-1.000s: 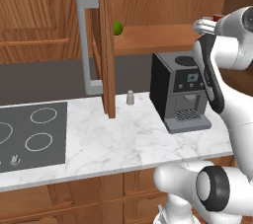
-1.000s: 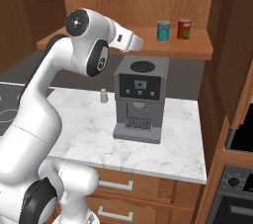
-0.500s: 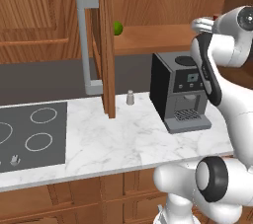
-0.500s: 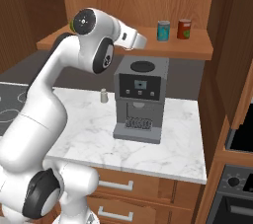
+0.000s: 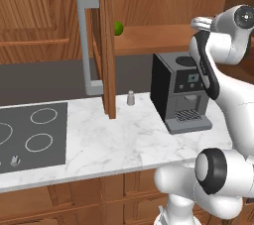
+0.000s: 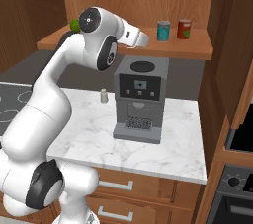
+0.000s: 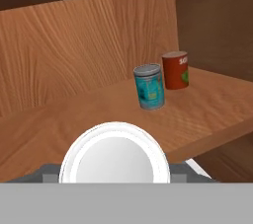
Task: Pick the cans from the counter and place them in their designated side in the cabinet.
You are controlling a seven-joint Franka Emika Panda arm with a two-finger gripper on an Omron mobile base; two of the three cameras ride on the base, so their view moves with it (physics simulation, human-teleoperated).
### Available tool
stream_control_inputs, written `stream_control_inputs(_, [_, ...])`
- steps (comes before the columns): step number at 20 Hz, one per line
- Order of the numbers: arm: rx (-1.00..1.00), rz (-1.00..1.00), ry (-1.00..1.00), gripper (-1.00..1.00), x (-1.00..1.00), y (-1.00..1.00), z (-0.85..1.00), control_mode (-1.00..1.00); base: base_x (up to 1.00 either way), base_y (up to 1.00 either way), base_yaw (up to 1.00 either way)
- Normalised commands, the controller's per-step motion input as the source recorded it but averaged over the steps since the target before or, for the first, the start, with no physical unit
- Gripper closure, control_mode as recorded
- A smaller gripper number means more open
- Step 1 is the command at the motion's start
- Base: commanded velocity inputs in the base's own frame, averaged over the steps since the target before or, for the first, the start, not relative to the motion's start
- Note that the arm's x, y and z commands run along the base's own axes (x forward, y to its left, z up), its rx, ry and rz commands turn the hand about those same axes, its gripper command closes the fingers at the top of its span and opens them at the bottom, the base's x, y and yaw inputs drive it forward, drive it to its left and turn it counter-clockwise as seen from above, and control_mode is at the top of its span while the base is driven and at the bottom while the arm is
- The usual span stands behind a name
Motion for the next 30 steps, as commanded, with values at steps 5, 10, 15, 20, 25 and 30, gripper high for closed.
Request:
stream_control_inputs(5, [0.00,0.00,0.00,1.00,0.18,-0.07,0.00,-1.00,0.00,0.00,0.00])
stream_control_inputs(10, [0.00,0.00,0.00,1.00,0.22,-0.09,-0.07,-1.00,0.00,0.00,0.00])
stream_control_inputs(15, [0.00,0.00,0.00,1.00,0.24,-0.08,-0.09,-1.00,0.00,0.00,0.00])
stream_control_inputs(20, [0.00,0.00,0.00,1.00,0.22,-0.11,-0.06,-1.00,0.00,0.00,0.00])
stream_control_inputs(25, [0.00,0.00,0.00,1.00,0.18,-0.12,-0.01,-1.00,0.00,0.00,0.00])
stream_control_inputs(30, [0.00,0.00,0.00,1.00,0.19,-0.11,-0.03,-1.00,0.00,0.00,0.00])
